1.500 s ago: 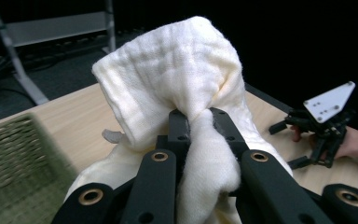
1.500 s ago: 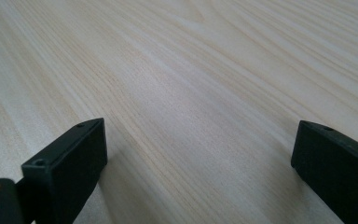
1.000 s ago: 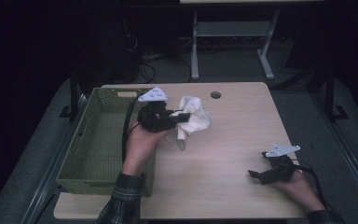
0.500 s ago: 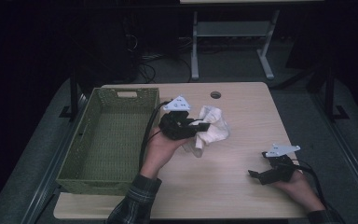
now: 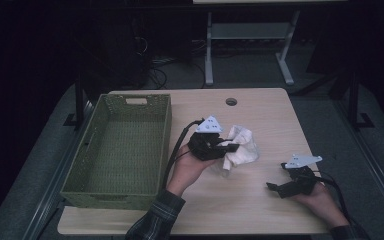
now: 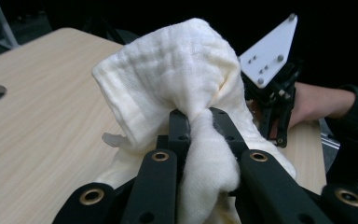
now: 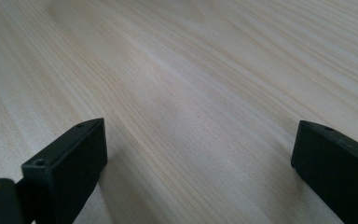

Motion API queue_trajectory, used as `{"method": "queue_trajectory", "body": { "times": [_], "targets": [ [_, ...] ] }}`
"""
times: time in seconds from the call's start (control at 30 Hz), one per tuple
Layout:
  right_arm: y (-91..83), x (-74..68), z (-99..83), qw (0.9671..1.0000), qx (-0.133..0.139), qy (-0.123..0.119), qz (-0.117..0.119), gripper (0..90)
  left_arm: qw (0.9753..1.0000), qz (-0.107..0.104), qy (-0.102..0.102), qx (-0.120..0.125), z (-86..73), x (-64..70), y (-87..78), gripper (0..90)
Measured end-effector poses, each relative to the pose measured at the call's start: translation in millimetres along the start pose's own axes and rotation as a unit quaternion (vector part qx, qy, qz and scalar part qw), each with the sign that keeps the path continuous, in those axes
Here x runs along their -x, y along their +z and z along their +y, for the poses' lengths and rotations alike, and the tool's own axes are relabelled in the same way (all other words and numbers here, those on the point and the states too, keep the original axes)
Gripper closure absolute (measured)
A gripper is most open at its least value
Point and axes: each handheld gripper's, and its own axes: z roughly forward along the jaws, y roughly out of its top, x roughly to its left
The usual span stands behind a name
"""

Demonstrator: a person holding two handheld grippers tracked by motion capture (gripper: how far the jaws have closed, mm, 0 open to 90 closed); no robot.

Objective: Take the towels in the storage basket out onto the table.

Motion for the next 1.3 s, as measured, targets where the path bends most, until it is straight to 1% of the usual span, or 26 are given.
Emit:
{"method": "queue_trajectory", "body": {
  "times": [0.03, 0.13, 0.23, 0.27, 0.37, 0.47, 0.53, 0.57, 0.63, 0.67, 0.73, 0.77, 0.8, 0.83, 0.87, 0.9, 0.93, 1.0, 1.07, 1.1, 1.13, 1.17, 1.2, 1.23, 1.3],
  "targets": [
    [0.0, 0.0, 0.0, 1.0000, 0.000, 0.000, 0.000, 3.1, 1.0000, -0.001, -0.001, -0.003, -2.7, 0.4, 3.6, 80.2],
    [0.0, 0.0, 0.0, 1.0000, 0.000, 0.000, 0.000, 3.1, 0.9999, -0.005, 0.004, -0.012, -10.8, 1.2, 13.7, 80.2],
    [0.0, 0.0, 0.0, 1.0000, 0.000, 0.000, 0.000, 3.1, 0.9996, -0.006, 0.003, -0.029, -21.9, 0.0, 26.0, 80.2],
    [0.1, 0.1, 0.0, 1.0000, 0.000, -0.001, 0.001, 3.1, 0.9993, -0.006, 0.005, -0.037, -25.9, -0.1, 30.2, 80.2],
    [0.2, 0.3, 0.1, 1.0000, 0.000, -0.002, 0.001, 3.1, 0.9980, -0.007, 0.010, -0.062, -35.9, 0.7, 40.8, 80.1],
    [0.1, 0.3, 0.1, 1.0000, 0.000, -0.001, 0.001, 3.1, 0.9966, -0.010, 0.011, -0.081, -46.7, 0.6, 50.1, 80.0],
    [0.1, 0.3, 0.1, 1.0000, 0.000, -0.001, 0.001, 3.1, 0.9958, -0.014, 0.009, -0.090, -51.7, 0.1, 53.9, 79.8],
    [0.1, 0.3, 0.1, 1.0000, 0.000, -0.002, 0.001, 3.1, 0.9956, -0.013, 0.006, -0.092, -54.8, 0.3, 56.8, 79.7],
    [0.2, 0.3, 0.1, 1.0000, 0.000, -0.002, 0.001, 3.1, 0.9949, -0.010, 0.010, -0.100, -58.2, -1.1, 60.2, 79.5],
    [0.2, 0.3, 0.1, 1.0000, 0.000, -0.002, 0.001, 3.1, 0.9949, -0.005, 0.010, -0.100, -60.4, -1.9, 62.6, 79.3],
    [0.2, 0.3, 0.1, 1.0000, 0.000, -0.002, 0.001, 3.1, 0.9941, -0.007, 0.004, -0.108, -64.6, -5.0, 67.9, 79.1],
    [0.2, 0.4, 0.0, 1.0000, 0.000, -0.003, 0.001, 3.1, 0.9932, -0.007, 0.005, -0.116, -68.3, -6.9, 73.1, 78.9],
    [0.2, 0.3, 0.1, 1.0000, 0.000, -0.002, 0.001, 3.1, 0.9931, -0.005, 0.003, -0.117, -70.6, -7.0, 76.5, 78.6],
    [0.1, 0.3, 0.1, 1.0000, 0.000, -0.001, 0.001, 3.1, 0.9913, -0.008, 0.009, -0.131, -73.6, -7.3, 81.8, 77.8],
    [0.1, 0.4, 0.0, 1.0000, 0.000, -0.002, 0.001, 3.1, 0.9905, -0.007, 0.013, -0.136, -74.6, -6.9, 84.1, 74.7],
    [0.1, 0.3, 0.0, 1.0000, 0.000, -0.002, 0.001, 3.1, 0.9887, -0.006, 0.017, -0.149, -76.1, -5.6, 87.4, 71.7],
    [0.1, 0.4, 0.0, 1.0000, 0.000, -0.002, 0.001, 3.1, 0.9884, -0.003, 0.021, -0.151, -76.9, -4.9, 89.4, 67.5],
    [0.0, 0.2, 0.0, 1.0000, 0.000, -0.002, 0.001, 3.0, 0.9881, -0.005, 0.020, -0.153, -75.8, -3.9, 88.4, 56.1],
    [-0.1, 0.0, -0.2, 1.0000, 0.000, -0.002, 0.001, 3.0, 0.9889, 0.001, 0.018, -0.148, -74.0, -3.3, 83.2, 45.0],
    [-0.1, 0.0, -0.2, 1.0000, 0.000, -0.002, 0.001, 3.0, 0.9896, 0.000, 0.009, -0.144, -73.2, -3.3, 79.6, 40.1],
    [-0.1, 0.0, -0.2, 1.0000, 0.000, -0.002, 0.001, 3.0, 0.9905, 0.000, 0.004, -0.137, -72.2, -3.8, 74.3, 37.4],
    [-0.1, 0.0, -0.2, 1.0000, 0.000, -0.002, 0.001, 3.0, 0.9915, 0.004, 0.003, -0.130, -71.8, -3.7, 70.9, 36.4],
    [-0.1, 0.0, -0.1, 1.0000, 0.000, -0.002, 0.002, 3.0, 0.9929, 0.009, -0.004, -0.119, -71.1, -3.2, 65.9, 35.3],
    [-0.1, 0.0, -0.1, 1.0000, 0.000, -0.002, 0.002, 3.0, 0.9932, 0.010, -0.009, -0.116, -70.2, -3.5, 61.5, 33.5],
    [-0.1, 0.0, -0.1, 1.0000, 0.000, -0.002, 0.002, 3.0, 0.9946, 0.018, -0.014, -0.101, -69.3, -2.3, 51.8, 30.3]
  ]
}}
